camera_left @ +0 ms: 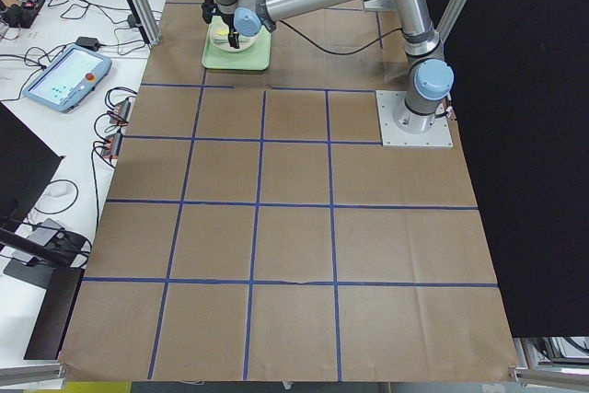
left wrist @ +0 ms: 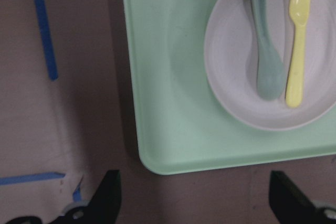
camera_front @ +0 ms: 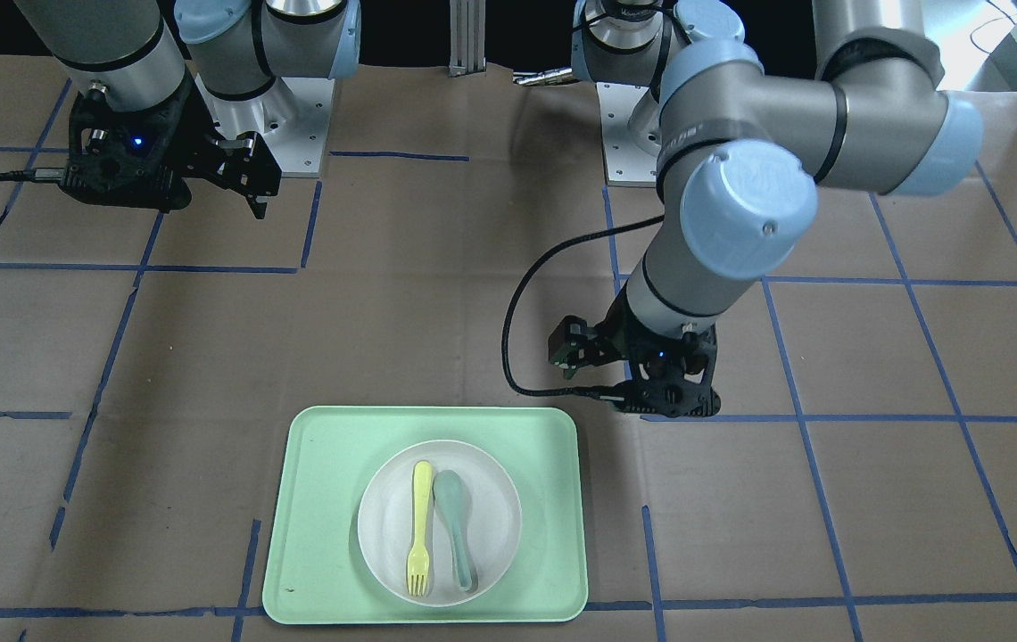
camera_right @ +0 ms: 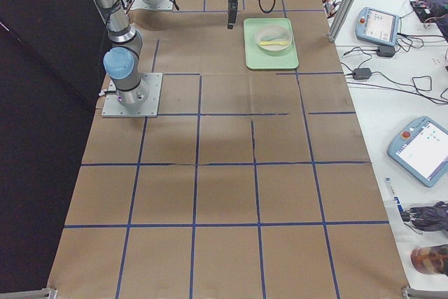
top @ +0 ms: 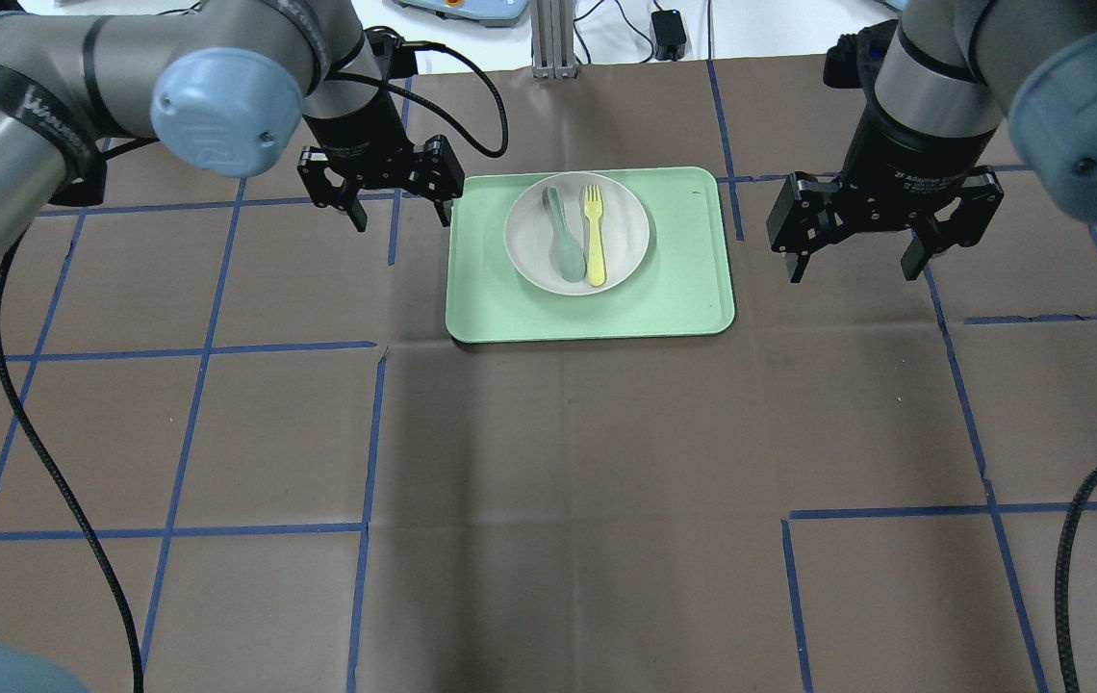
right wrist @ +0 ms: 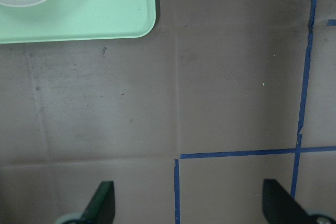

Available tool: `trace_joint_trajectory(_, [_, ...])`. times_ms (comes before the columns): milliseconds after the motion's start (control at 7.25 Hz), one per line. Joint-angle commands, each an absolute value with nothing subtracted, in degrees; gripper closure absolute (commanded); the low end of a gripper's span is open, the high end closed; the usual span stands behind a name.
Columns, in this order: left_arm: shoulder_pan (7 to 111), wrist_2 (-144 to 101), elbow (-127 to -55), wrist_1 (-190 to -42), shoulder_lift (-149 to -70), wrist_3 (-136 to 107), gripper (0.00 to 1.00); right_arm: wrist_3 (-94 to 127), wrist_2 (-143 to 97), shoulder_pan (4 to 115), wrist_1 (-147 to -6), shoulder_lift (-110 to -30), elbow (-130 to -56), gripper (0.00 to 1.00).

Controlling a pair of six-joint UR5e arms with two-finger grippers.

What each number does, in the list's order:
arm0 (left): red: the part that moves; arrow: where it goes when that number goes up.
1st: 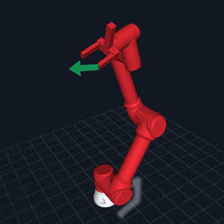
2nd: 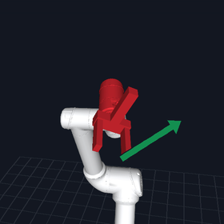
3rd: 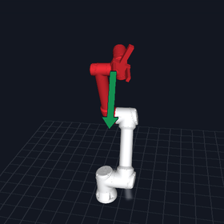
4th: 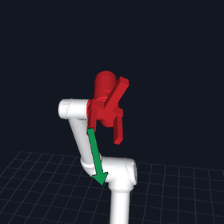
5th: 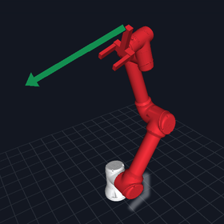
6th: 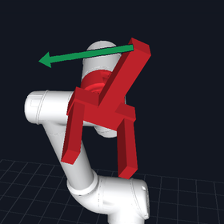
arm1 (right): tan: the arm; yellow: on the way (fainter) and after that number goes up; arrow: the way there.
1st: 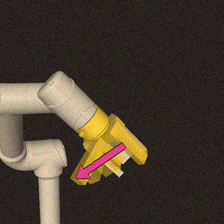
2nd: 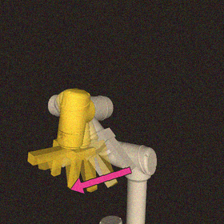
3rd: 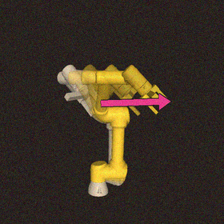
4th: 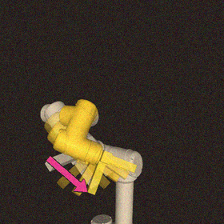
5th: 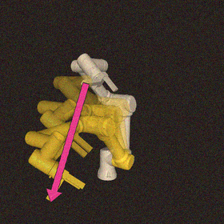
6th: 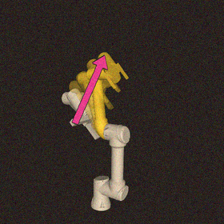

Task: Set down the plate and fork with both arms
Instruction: 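Release the plate and raise the left gripper away from the tray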

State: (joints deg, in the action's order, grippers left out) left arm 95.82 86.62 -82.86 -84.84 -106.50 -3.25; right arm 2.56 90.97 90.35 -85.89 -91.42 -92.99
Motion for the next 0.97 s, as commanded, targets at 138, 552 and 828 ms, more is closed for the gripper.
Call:
trace_joint_trajectory(138, [95.89, 87.98, -82.01, -95.16, -96.79, -4.56, 0.01, 2.55, 91.05, 90.26, -86.04, -91.32, -92.99, 0.00])
trace_joint_trajectory(552, [95.10, 87.71, -81.30, -95.10, -93.00, -3.61, 0.00, 2.02, 91.05, 90.35, -88.66, -91.06, -92.90, 0.00])
trace_joint_trajectory(828, [94.31, 87.01, -82.62, -94.75, -93.60, -3.25, 0.00, 2.28, 90.97, 90.53, -89.56, -90.36, -91.50, 0.00])
